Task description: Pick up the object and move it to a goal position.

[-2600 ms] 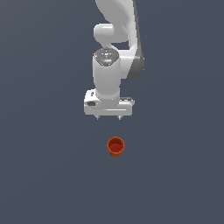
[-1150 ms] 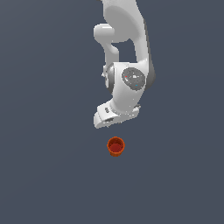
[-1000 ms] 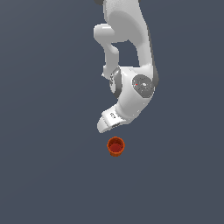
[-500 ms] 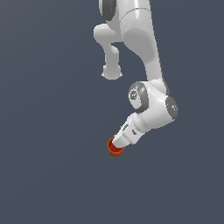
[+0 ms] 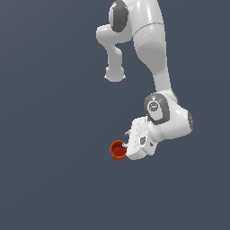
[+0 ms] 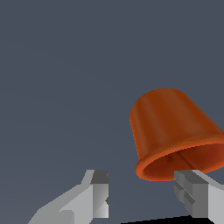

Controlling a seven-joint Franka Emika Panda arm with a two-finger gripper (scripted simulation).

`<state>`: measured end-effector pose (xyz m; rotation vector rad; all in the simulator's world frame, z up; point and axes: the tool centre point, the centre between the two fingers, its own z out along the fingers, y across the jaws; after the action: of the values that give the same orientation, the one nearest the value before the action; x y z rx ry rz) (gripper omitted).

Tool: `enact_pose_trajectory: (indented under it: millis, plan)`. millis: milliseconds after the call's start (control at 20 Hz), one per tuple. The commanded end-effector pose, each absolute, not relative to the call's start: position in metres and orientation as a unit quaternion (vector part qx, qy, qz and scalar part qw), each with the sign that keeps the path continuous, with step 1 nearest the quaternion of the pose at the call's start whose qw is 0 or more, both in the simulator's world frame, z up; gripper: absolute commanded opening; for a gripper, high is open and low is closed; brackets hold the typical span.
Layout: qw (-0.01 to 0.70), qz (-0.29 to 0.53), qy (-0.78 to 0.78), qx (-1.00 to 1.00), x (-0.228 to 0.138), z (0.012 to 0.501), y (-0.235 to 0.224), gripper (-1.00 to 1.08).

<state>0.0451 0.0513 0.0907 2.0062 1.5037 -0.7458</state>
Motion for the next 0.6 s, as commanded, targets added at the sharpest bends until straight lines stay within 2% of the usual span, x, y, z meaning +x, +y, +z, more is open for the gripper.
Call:
enact_pose_trajectory:
  millis: [0, 550]
  plan:
    - [0.269, -0.287, 0.567, 0.724, 0.0479, 0.0899, 0.0529, 0.28]
    - [0.276, -0.296, 0.576, 0.71, 0.0489, 0.0843, 0.0503, 0.28]
